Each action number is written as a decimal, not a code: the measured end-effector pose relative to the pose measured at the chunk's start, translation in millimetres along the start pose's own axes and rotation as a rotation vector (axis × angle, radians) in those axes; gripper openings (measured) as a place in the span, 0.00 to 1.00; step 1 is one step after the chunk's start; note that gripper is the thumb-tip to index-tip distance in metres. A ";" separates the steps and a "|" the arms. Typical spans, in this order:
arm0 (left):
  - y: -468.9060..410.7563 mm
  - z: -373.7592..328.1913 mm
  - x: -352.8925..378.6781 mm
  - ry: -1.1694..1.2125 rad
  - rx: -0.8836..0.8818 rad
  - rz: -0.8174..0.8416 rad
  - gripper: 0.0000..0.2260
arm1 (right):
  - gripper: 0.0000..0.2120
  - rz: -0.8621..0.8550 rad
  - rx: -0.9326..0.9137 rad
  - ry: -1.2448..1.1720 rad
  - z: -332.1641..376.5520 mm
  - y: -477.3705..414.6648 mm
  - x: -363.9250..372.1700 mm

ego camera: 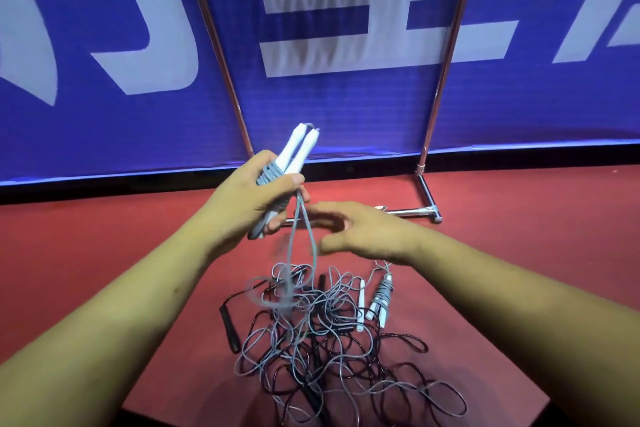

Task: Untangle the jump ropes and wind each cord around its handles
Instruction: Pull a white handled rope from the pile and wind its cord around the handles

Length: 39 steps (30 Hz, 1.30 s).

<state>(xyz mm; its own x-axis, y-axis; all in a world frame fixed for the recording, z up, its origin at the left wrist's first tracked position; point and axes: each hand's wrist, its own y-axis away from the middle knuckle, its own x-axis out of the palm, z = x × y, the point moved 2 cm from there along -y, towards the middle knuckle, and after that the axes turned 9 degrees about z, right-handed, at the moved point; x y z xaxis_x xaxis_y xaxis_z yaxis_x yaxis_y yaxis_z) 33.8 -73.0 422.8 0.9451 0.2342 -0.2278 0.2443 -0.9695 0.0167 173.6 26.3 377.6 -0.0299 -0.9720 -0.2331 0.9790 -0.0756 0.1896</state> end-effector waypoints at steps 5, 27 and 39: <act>-3.8 6.3 -8.9 -0.007 -0.007 -0.049 0.10 | 0.09 0.033 -0.058 -0.593 8.9 -8.5 25.2; -10.9 57.7 -73.6 -0.885 -0.242 -0.150 0.13 | 0.09 -0.024 0.083 -0.405 7.7 5.7 -7.8; -20.0 72.9 -41.9 -1.046 -0.331 0.027 0.09 | 0.14 -0.010 -0.043 -0.530 14.4 15.7 -15.4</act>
<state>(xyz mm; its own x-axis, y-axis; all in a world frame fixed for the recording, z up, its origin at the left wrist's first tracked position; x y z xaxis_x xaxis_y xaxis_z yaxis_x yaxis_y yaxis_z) -26.5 -68.6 361.0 0.3381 -0.1151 -0.9340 0.4205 -0.8694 0.2594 186.6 36.9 397.8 -0.1262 -0.9511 0.2818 0.9851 -0.0867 0.1484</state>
